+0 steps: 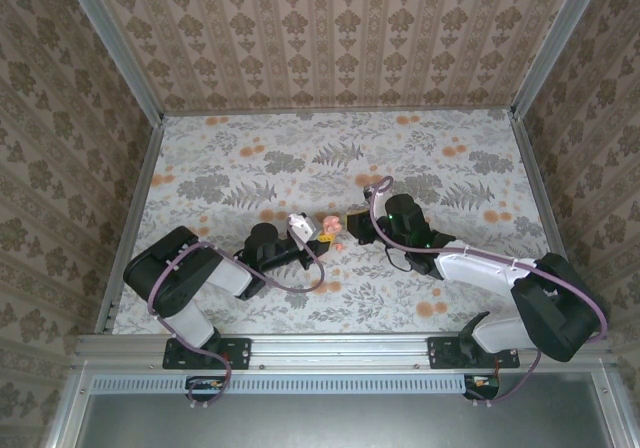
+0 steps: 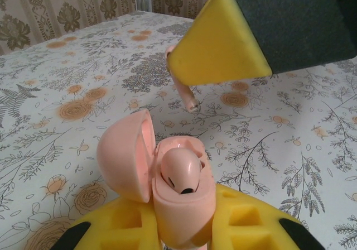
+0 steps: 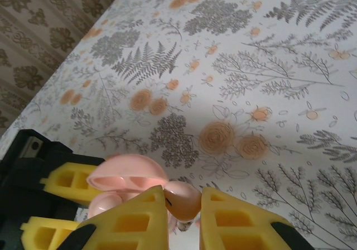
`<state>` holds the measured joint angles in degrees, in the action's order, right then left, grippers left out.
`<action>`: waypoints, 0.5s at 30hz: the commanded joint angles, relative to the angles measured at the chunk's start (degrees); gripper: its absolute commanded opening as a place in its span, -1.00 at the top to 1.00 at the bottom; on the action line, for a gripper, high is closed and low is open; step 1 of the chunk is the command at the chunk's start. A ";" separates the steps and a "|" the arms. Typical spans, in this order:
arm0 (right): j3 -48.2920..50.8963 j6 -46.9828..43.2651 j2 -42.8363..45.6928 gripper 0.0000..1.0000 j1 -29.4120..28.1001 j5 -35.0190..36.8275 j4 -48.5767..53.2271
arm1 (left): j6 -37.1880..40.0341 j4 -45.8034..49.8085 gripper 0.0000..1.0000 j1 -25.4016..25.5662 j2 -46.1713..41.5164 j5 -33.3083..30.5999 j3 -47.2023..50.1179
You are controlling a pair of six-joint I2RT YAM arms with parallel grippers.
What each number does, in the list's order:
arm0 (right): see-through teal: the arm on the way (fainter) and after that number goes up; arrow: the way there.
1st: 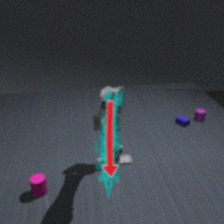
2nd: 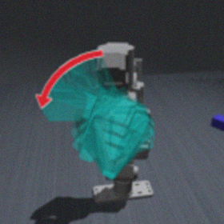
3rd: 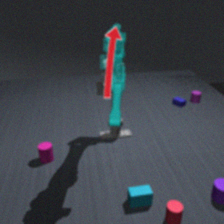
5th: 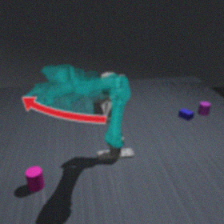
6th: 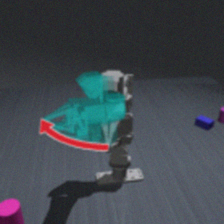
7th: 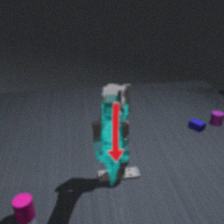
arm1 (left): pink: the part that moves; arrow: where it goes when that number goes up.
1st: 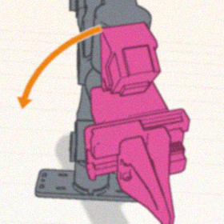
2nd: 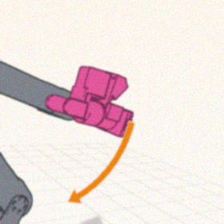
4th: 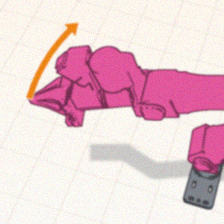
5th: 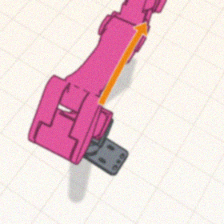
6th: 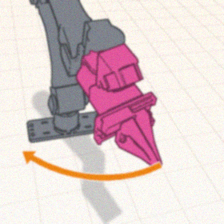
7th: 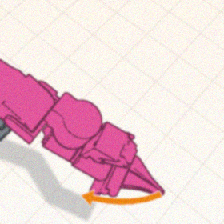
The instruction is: Insert the wireless bluetooth earbuds into the charging case
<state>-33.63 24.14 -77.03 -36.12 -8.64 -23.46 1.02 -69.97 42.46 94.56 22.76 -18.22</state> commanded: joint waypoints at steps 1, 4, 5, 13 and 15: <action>0.40 -0.93 0.75 0.68 -0.75 -1.46 -3.46 | -1.29 -2.53 0.85 0.48 -0.13 1.41 -1.07; 0.28 -0.83 0.16 0.68 -1.23 -1.64 -4.30 | -1.68 -2.54 0.85 0.51 -0.39 1.62 -1.34; 0.15 -0.85 0.02 0.68 -1.39 -1.72 -4.53 | -1.71 -2.54 0.85 0.51 -0.55 1.66 -1.34; -0.12 -0.30 -0.92 0.68 -2.33 -2.33 -5.12 | -1.78 -2.53 0.85 0.51 -1.30 1.45 -1.38; 0.05 -0.28 -0.84 0.68 -2.55 -2.35 -5.03 | -1.84 -2.61 0.85 0.45 -1.40 1.32 -1.38</action>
<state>-33.63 24.14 -77.62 -38.13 -9.76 -26.85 0.32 -70.00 42.46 94.41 23.14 -18.52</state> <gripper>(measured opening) 0.162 0.181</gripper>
